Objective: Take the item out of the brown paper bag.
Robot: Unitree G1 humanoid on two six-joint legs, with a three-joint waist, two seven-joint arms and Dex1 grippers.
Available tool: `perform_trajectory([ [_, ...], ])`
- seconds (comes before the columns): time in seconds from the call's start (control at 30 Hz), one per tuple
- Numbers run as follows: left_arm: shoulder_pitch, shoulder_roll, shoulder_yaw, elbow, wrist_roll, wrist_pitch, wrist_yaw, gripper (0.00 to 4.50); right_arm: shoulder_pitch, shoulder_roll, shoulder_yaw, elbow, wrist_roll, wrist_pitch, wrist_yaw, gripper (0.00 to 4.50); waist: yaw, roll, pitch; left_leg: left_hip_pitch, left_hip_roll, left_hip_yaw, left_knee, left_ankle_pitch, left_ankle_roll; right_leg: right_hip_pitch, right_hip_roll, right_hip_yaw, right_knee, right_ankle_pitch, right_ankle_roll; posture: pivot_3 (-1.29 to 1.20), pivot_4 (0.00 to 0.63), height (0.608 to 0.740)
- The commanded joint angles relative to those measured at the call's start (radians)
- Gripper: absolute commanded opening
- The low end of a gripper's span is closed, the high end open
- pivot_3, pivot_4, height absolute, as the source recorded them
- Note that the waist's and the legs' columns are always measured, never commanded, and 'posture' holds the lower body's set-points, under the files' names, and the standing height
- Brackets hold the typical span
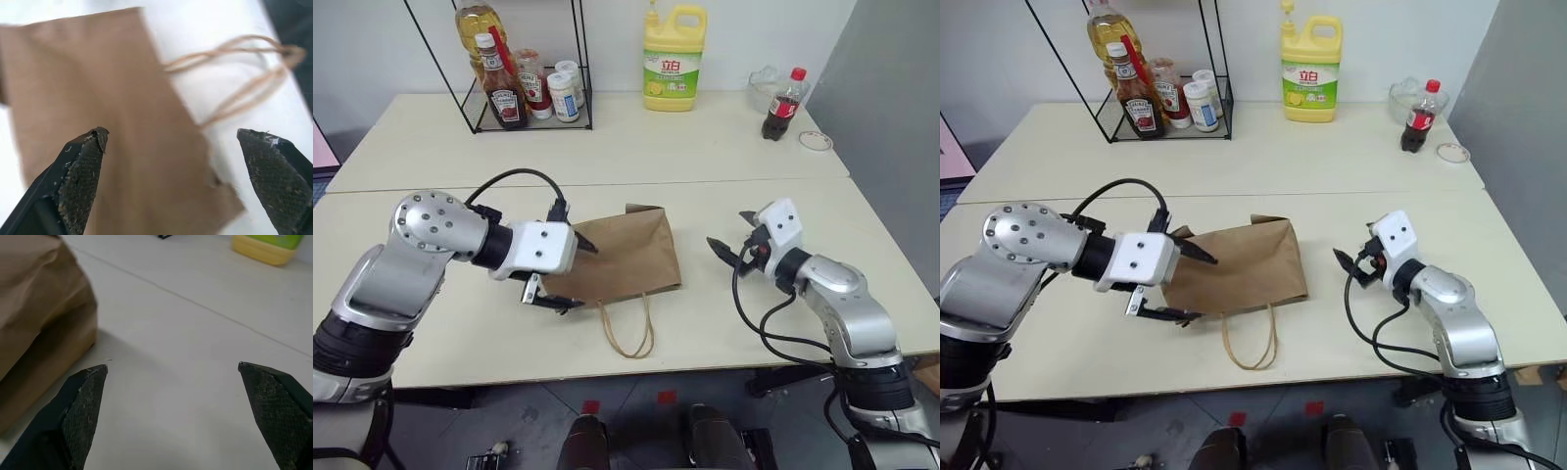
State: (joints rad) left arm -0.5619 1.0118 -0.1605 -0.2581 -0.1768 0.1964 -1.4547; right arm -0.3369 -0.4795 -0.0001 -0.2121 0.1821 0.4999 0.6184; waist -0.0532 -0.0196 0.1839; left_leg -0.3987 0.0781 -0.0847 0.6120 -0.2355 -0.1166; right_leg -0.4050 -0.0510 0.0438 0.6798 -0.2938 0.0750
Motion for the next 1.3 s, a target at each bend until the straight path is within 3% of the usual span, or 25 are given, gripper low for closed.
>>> perform_trajectory([
  [0.03, 0.034, -0.009, 0.014, -0.023, -0.010, -0.130, -0.010, 4.50, 0.019, -0.042, 0.002, -0.036, 0.043, -0.041, 0.089, 4.49, 0.000, 0.000, 0.000, 0.000, 0.000, 0.000, 0.000, 0.000, 0.000, 0.000, 0.000, 0.000, 0.000, 0.000, 0.000, 0.00, 0.150, 0.740],
  [0.5, 0.093, -0.182, -0.090, 0.071, 0.096, -0.313, 0.116, 4.50, 0.090, -0.070, 0.041, -0.079, 0.051, -0.036, 0.117, 4.49, 0.005, 0.000, 0.000, 0.000, 0.000, 0.000, 0.001, 0.000, 0.000, 0.001, 0.000, 0.000, 0.000, 0.000, 0.000, 0.00, 0.150, 0.740],
  [0.7, 0.100, -0.271, -0.102, 0.030, 0.036, -0.147, 0.167, 4.50, 0.177, -0.125, 0.061, -0.089, 0.020, -0.103, 0.157, 4.49, 0.012, 0.000, 0.000, 0.000, 0.000, 0.000, 0.002, 0.000, 0.000, 0.001, 0.000, 0.000, 0.000, 0.000, 0.000, 0.00, 0.150, 0.740],
  [0.8, 0.082, -0.294, -0.085, 0.028, -0.004, -0.058, 0.180, 3.93, 0.215, -0.157, 0.076, -0.077, 0.001, -0.165, 0.187, 4.50, 0.013, 0.000, 0.000, 0.001, 0.000, 0.000, 0.002, 0.000, 0.000, 0.001, 0.000, 0.000, 0.001, 0.000, 0.000, 0.00, 0.150, 0.740],
  [1.0, 0.040, -0.313, -0.032, 0.074, -0.080, 0.089, 0.228, 1.99, 0.256, -0.233, 0.156, -0.029, -0.118, -0.498, 0.278, 4.50, 0.013, 0.000, 0.000, 0.001, 0.000, 0.000, 0.003, 0.000, 0.000, 0.001, 0.000, 0.000, 0.001, 0.000, 0.000, 0.00, 0.150, 0.740],
  [1.2, -0.003, -0.351, 0.045, 0.101, -0.165, 0.267, 0.319, 0.13, 0.208, -0.234, 0.241, 0.085, -0.217, -0.870, 0.308, 4.50, 0.012, 0.000, 0.000, 0.001, 0.000, 0.000, 0.004, 0.000, 0.000, 0.002, 0.000, 0.000, 0.001, 0.000, 0.000, 0.00, 0.150, 0.740],
  [1.3, -0.023, -0.365, 0.068, 0.127, -0.174, 0.307, 0.360, 0.03, 0.157, -0.206, 0.284, 0.164, -0.241, -1.017, 0.308, 4.50, 0.012, 0.000, 0.000, 0.001, 0.000, 0.000, 0.005, 0.000, 0.000, 0.002, 0.000, 0.000, 0.001, 0.000, 0.000, 0.00, 0.150, 0.740],
])
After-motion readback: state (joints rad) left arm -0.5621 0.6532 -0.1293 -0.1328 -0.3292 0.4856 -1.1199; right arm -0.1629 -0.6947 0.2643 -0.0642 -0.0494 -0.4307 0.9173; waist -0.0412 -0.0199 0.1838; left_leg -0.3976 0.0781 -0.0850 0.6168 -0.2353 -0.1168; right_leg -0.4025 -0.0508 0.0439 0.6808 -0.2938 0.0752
